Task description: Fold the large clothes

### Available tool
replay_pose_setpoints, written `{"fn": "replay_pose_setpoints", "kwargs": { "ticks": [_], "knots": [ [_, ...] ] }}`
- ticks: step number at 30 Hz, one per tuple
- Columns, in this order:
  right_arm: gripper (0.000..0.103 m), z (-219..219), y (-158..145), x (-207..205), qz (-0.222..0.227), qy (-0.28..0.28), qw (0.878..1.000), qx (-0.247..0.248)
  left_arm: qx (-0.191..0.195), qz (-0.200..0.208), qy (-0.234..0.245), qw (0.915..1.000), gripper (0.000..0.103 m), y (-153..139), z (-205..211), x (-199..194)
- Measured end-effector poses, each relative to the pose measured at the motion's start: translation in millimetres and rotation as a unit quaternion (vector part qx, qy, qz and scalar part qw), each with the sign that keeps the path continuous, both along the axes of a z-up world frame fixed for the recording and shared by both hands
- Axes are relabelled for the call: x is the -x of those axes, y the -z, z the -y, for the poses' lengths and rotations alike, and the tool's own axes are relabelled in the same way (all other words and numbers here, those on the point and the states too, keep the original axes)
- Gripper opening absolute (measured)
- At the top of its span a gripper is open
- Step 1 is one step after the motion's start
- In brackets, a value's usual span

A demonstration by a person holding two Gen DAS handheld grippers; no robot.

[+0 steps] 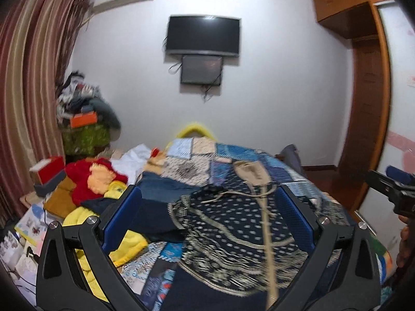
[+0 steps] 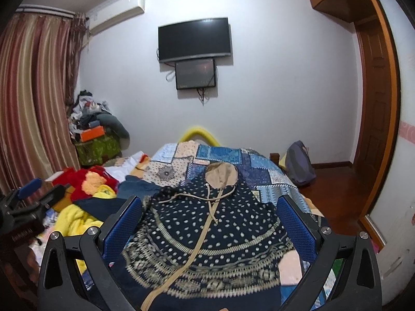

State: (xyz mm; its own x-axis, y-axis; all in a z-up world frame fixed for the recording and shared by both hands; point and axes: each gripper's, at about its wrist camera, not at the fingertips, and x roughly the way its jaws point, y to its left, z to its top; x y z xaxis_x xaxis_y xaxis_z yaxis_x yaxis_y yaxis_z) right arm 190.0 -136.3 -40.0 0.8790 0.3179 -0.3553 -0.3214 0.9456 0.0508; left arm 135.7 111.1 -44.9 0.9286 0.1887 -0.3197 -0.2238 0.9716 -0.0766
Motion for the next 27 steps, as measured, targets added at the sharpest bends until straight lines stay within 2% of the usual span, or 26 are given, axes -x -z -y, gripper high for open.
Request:
{"fn": "replay_pose_setpoints", "kwargs": {
  "ticks": [5, 6, 10, 13, 15, 17, 19, 24, 26, 27],
  "knots": [
    [0.103, -24, 30, -75, -0.041, 0.000, 0.999, 0.026, 0.057, -0.050, -0.025, 0.9968, 0.103, 37, -80, -59],
    [0.103, -27, 36, -89, -0.051, -0.005, 0.998, 0.026, 0.059, -0.059, -0.029, 0.9961, 0.103, 42, -88, -66],
    [0.103, -52, 65, -158, -0.105, -0.023, 0.994, 0.038, 0.064, -0.139, -0.043, 0.9873, 0.103, 83, -149, -117],
    [0.103, -76, 90, -208, -0.135, -0.020, 0.988, 0.066, 0.101, -0.187, -0.055, 0.9757, 0.103, 113, -194, -142],
    [0.103, -88, 107, -231, -0.150, -0.021, 0.985, 0.081, 0.135, -0.214, -0.065, 0.9652, 0.103, 136, -224, -154],
    [0.103, -99, 124, -250, -0.168, -0.025, 0.981, 0.091, 0.172, -0.245, -0.082, 0.9505, 0.103, 164, -252, -162],
    [0.103, -107, 143, -262, -0.189, -0.031, 0.977, 0.094, 0.192, -0.264, -0.089, 0.9411, 0.103, 186, -269, -165],
    [0.103, -119, 177, -278, -0.222, -0.045, 0.970, 0.091, 0.251, -0.270, -0.100, 0.9242, 0.101, 226, -292, -165],
    [0.103, -122, 185, -280, -0.232, -0.052, 0.967, 0.089, 0.275, -0.264, -0.110, 0.9179, 0.093, 238, -303, -170],
    [0.103, -123, 188, -280, -0.237, -0.054, 0.966, 0.088, 0.285, -0.261, -0.112, 0.9153, 0.084, 243, -310, -173]
  ]
}}
